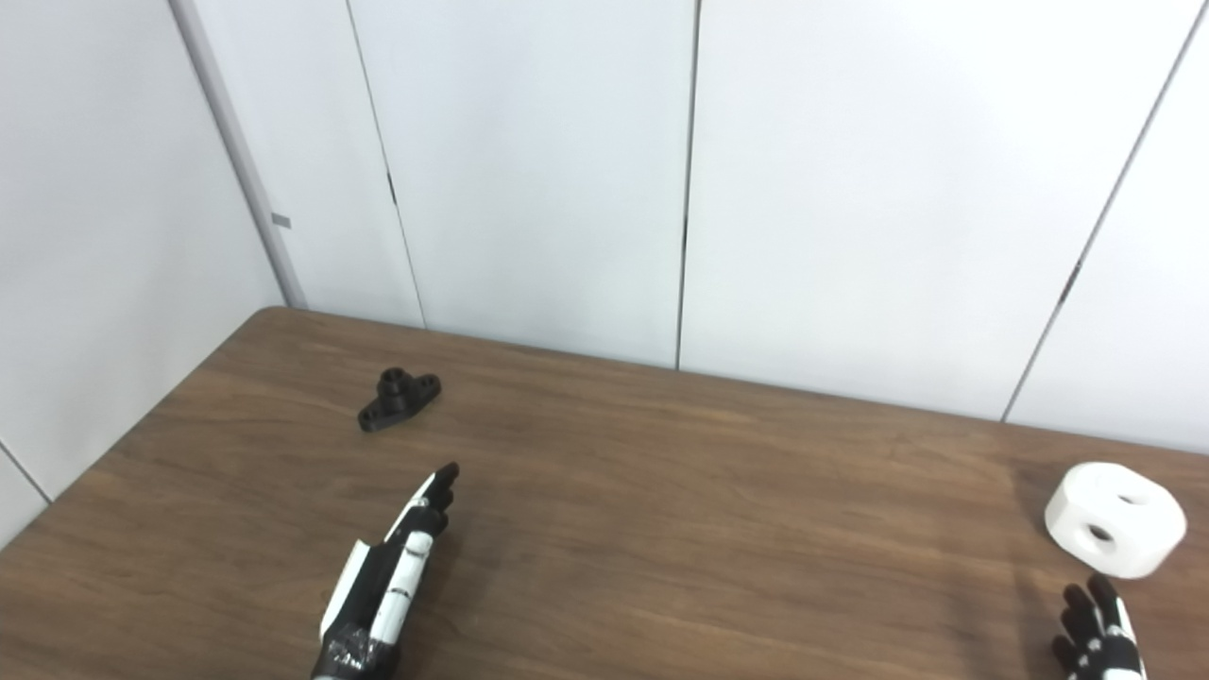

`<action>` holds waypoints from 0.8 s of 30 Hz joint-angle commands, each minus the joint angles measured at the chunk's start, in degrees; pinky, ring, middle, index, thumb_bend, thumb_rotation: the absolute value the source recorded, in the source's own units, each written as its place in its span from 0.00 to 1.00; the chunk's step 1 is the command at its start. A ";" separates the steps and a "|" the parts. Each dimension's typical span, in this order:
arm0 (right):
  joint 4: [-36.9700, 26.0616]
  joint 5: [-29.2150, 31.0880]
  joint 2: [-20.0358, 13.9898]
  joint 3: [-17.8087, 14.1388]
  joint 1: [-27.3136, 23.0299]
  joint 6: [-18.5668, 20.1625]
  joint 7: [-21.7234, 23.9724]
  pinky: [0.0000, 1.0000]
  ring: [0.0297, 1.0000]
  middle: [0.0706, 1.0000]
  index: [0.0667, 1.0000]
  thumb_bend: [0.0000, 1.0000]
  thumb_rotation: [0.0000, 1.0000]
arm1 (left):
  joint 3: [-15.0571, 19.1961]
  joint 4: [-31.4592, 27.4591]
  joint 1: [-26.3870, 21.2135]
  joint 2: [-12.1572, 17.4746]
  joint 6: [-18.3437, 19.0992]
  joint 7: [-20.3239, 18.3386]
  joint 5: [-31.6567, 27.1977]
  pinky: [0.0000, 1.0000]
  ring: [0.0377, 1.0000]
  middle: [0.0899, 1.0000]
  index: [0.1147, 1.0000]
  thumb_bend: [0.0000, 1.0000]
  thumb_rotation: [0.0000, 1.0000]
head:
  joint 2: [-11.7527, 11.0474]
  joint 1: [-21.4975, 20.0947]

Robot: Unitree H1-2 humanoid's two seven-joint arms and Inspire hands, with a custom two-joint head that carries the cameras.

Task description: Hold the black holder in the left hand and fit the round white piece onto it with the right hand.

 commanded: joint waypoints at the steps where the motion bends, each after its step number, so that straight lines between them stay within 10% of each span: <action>1: -0.77 0.19 -0.56 -0.39 -0.70 -1.17 -0.15 0.97 0.98 0.96 0.98 0.56 1.00 | -0.44 -0.70 1.09 -1.10 -0.08 0.76 0.59 1.00 1.00 1.00 0.98 0.51 0.91 | 0.36 0.14; 7: -1.37 0.53 -0.52 -0.62 -1.04 -0.27 -0.44 0.93 0.96 0.94 0.96 0.59 1.00 | -0.56 -3.61 0.57 -2.13 3.00 4.27 7.33 0.99 1.00 0.99 0.95 0.56 0.80 | 0.74 -0.58; 15: -0.78 0.71 -0.46 -0.45 -1.34 -0.86 -0.18 0.98 0.98 0.96 0.97 0.62 1.00 | -0.20 -10.67 -2.35 -0.11 13.68 7.98 25.11 1.00 1.00 0.95 0.88 0.72 0.35 | 1.24 -0.91; 24: -0.02 0.58 -0.37 0.05 -1.65 -0.77 -0.01 1.00 0.99 0.97 0.99 0.56 1.00 | 3.16 -11.73 -8.09 7.77 21.40 6.46 35.99 1.00 1.00 0.96 0.82 0.89 0.31 | 1.69 -2.04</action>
